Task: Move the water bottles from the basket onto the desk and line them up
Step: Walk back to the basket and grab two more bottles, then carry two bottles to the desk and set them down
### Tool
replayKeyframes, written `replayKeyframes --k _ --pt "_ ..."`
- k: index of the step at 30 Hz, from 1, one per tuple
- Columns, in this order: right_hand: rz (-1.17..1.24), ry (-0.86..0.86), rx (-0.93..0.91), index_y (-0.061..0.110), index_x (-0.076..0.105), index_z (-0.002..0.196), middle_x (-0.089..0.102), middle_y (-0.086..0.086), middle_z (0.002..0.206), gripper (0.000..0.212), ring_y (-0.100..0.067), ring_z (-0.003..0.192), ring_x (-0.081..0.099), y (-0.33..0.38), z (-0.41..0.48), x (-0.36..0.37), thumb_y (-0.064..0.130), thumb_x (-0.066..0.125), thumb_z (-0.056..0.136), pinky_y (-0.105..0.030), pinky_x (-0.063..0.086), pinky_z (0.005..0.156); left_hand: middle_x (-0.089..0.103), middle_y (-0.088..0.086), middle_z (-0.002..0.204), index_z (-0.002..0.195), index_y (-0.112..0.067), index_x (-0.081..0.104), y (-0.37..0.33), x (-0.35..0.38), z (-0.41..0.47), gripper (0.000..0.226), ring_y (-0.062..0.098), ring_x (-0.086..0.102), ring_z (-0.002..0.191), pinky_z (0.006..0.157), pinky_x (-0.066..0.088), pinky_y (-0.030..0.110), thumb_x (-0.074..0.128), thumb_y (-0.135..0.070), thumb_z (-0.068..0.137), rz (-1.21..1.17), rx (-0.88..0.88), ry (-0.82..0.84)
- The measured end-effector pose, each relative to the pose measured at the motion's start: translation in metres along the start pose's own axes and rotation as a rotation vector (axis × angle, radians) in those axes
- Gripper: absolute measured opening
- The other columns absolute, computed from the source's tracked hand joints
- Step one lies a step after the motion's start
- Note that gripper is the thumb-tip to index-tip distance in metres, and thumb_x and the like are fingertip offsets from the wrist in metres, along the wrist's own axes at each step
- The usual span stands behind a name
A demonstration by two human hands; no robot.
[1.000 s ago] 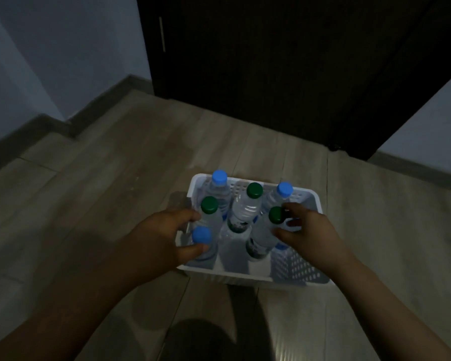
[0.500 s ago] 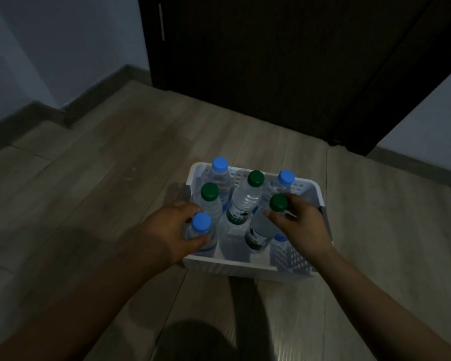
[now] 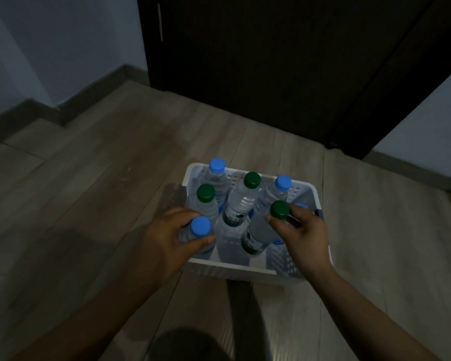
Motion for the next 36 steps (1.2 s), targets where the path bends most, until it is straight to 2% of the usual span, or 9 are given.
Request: replayKeyframes --k 4,8,12,15,18,25,28,31,36 --pt "0.074 -0.067 -0.050 0.013 0.073 0.100 0.074 0.006 0.095 0.017 -0.008 0.094 0.069 0.017 0.000 -0.013 0.014 0.073 0.082 -0.040 0.058 0.084 0.065 -0.010 0.104 0.104 -0.019 0.066 -0.016 -0.005 0.003 0.049 0.000 0.060 0.100 0.087 0.046 0.009 0.065 -0.052 0.068 -0.002 0.019 -0.002" --pt "0.136 -0.104 -0.120 0.018 0.073 0.099 0.073 0.003 0.094 0.016 -0.015 0.095 0.068 0.050 0.006 -0.028 0.014 0.071 0.084 -0.041 0.057 0.084 0.065 -0.015 0.098 0.100 -0.032 0.066 -0.040 -0.018 0.020 0.031 0.007 0.063 0.096 0.081 0.052 0.020 0.072 -0.047 0.073 -0.114 0.050 -0.069" --pt "0.172 -0.144 -0.183 0.011 0.071 0.101 0.072 -0.004 0.096 0.025 -0.021 0.093 0.068 0.089 0.018 -0.045 0.027 0.068 0.083 -0.047 0.057 0.081 0.065 -0.017 0.096 0.096 -0.041 0.066 -0.075 -0.030 0.040 0.024 0.004 0.064 0.091 0.078 0.050 0.014 0.073 -0.039 0.074 -0.260 0.127 -0.139" --pt "0.206 -0.175 -0.240 0.013 0.070 0.100 0.072 -0.001 0.094 0.032 -0.018 0.090 0.068 0.124 0.027 -0.058 0.037 0.065 0.080 -0.037 0.056 0.078 0.066 -0.013 0.096 0.094 -0.041 0.066 -0.093 -0.032 0.059 0.021 0.006 0.064 0.089 0.078 0.053 0.020 0.072 -0.042 0.074 -0.329 0.121 -0.161" --pt "0.249 -0.234 -0.309 0.019 0.069 0.098 0.070 0.003 0.089 0.020 -0.013 0.086 0.066 0.155 0.037 -0.074 0.032 0.063 0.083 -0.024 0.054 0.074 0.065 -0.012 0.092 0.091 -0.041 0.065 -0.110 -0.035 0.077 0.018 0.006 0.064 0.086 0.076 0.053 0.020 0.069 -0.045 0.073 -0.372 0.103 -0.181" --pt "0.260 -0.327 -0.416 0.011 0.062 0.099 0.064 -0.010 0.090 0.025 -0.017 0.083 0.062 0.204 0.062 -0.097 0.033 0.052 0.094 -0.022 0.051 0.069 0.066 -0.004 0.088 0.094 -0.030 0.064 -0.151 -0.051 0.115 0.021 0.007 0.065 0.079 0.071 0.053 0.018 0.063 -0.044 0.078 -0.414 0.110 -0.203" --pt "0.223 -0.379 -0.444 0.008 0.061 0.102 0.065 -0.004 0.095 0.032 -0.014 0.089 0.062 0.219 0.075 -0.106 0.035 0.045 0.095 -0.022 0.049 0.073 0.063 -0.004 0.084 0.091 -0.028 0.061 -0.172 -0.059 0.131 0.015 0.001 0.062 0.075 0.068 0.049 0.011 0.062 -0.039 0.081 -0.405 0.155 -0.207" --pt "0.195 -0.393 -0.486 0.015 0.060 0.102 0.066 -0.002 0.096 0.026 -0.016 0.092 0.063 0.231 0.086 -0.112 0.035 0.044 0.096 -0.025 0.050 0.075 0.062 -0.003 0.081 0.088 -0.027 0.060 -0.186 -0.065 0.144 0.009 0.000 0.060 0.070 0.064 0.048 0.008 0.065 -0.032 0.084 -0.432 0.173 -0.201" --pt "0.228 -0.393 -0.511 0.014 0.059 0.096 0.063 0.009 0.086 0.024 -0.005 0.081 0.061 0.250 0.105 -0.112 0.034 0.046 0.095 -0.014 0.046 0.067 0.066 0.004 0.087 0.091 -0.020 0.060 -0.203 -0.076 0.166 0.022 0.003 0.063 0.072 0.065 0.051 0.012 0.055 -0.040 0.082 -0.507 0.175 -0.226"
Point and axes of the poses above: each hand's wrist, its own z-axis towards the middle knuckle, its own x-axis out of the palm, y = z × x, the point moved 8 cm from there along z, towards the middle knuckle
